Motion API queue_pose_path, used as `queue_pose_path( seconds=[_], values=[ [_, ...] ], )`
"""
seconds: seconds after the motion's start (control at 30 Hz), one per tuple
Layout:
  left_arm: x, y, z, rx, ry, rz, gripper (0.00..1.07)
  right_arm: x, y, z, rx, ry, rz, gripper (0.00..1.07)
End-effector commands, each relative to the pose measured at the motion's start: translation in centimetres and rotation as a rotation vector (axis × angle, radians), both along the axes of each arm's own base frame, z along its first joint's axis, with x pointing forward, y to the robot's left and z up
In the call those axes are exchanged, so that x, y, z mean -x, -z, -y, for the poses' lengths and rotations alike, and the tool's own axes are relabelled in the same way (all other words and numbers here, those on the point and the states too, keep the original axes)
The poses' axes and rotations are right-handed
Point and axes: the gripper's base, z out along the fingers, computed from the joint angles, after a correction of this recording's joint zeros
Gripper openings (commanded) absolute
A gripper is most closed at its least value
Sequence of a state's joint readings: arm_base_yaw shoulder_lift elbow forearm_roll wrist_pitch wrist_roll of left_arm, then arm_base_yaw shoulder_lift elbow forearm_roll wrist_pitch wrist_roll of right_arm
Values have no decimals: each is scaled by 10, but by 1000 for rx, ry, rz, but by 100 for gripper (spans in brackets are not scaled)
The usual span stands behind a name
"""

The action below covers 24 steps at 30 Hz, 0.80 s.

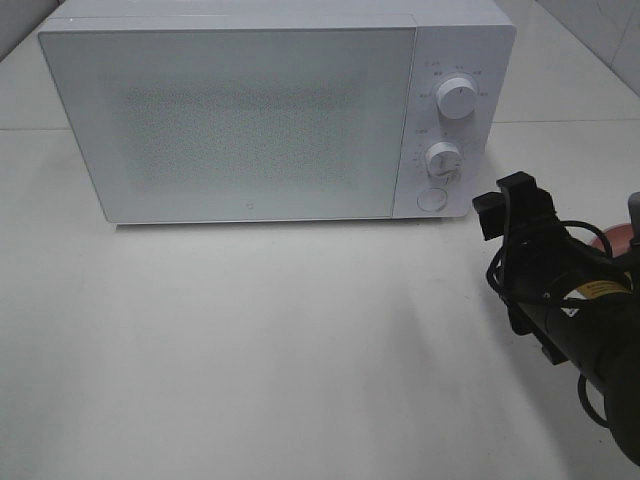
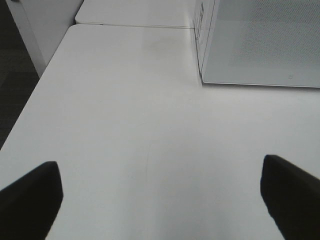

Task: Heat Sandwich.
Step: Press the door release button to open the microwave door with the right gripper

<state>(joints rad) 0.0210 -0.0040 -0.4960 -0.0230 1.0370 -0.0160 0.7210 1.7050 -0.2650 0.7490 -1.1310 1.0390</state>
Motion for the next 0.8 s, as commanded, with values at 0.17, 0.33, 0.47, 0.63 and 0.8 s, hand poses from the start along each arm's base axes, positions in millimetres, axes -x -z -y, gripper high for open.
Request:
queue_pose_path(
  seconds=[0.17, 0.33, 0.47, 0.63, 0.8],
  values=[
    [3, 0, 0, 2, -1, 21, 101, 1, -1, -1, -188, 64, -4, 70],
    [3, 0, 0, 2, -1, 21, 101, 1, -1, -1, -213, 73, -5, 56],
    [3, 0, 0, 2, -1, 21, 101, 1, -1, -1, -213, 73, -4, 29],
    [3, 0, 0, 2, -1, 21, 101, 1, -1, -1, -215, 72, -5, 4],
    [3, 0, 0, 2, -1, 21, 101, 1, 0, -2, -285, 92, -21, 0]
  ],
)
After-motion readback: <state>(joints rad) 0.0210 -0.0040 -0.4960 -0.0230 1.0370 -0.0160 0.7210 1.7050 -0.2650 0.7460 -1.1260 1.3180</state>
